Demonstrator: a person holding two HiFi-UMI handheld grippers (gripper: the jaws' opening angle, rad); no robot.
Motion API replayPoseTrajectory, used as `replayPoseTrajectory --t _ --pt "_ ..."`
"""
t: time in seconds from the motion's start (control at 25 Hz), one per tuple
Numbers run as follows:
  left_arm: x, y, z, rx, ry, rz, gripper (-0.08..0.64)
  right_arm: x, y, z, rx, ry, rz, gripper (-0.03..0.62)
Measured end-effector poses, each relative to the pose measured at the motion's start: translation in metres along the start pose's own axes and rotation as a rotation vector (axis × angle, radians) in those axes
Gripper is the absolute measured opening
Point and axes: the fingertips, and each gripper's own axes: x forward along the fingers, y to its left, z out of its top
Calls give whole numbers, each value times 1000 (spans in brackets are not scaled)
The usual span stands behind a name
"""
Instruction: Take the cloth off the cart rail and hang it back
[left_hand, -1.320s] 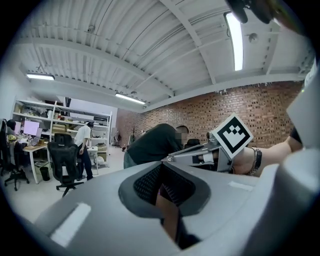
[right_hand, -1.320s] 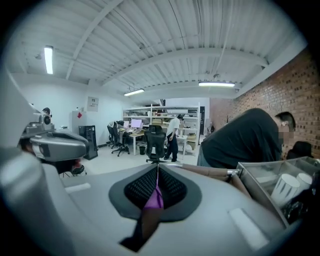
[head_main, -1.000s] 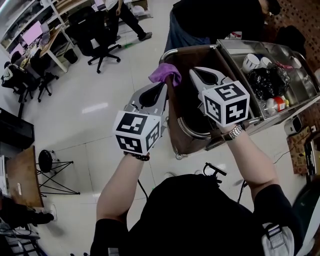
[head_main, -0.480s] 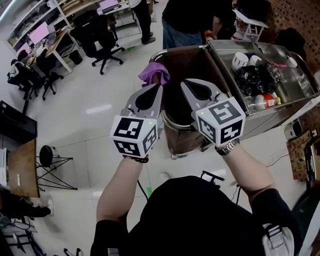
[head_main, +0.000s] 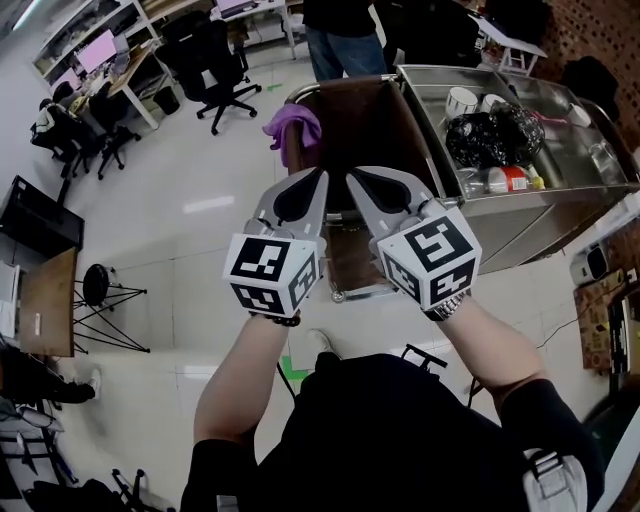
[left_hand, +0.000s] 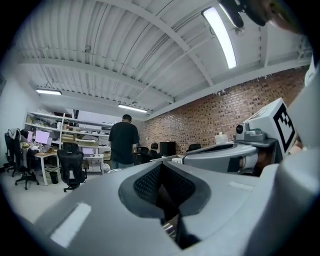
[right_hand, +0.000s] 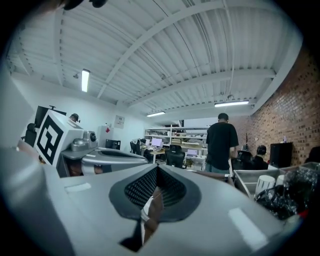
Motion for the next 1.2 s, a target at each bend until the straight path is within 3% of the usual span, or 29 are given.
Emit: replayPoseTrajectory --t 0.48,1.2 --pt "-35 -50 -17 33 5 55 2 -59 28 -13 22 -62 48 0" --pt "-82 -53 -3 67 -45 19 0 -63 79 5 -14 -92 17 0"
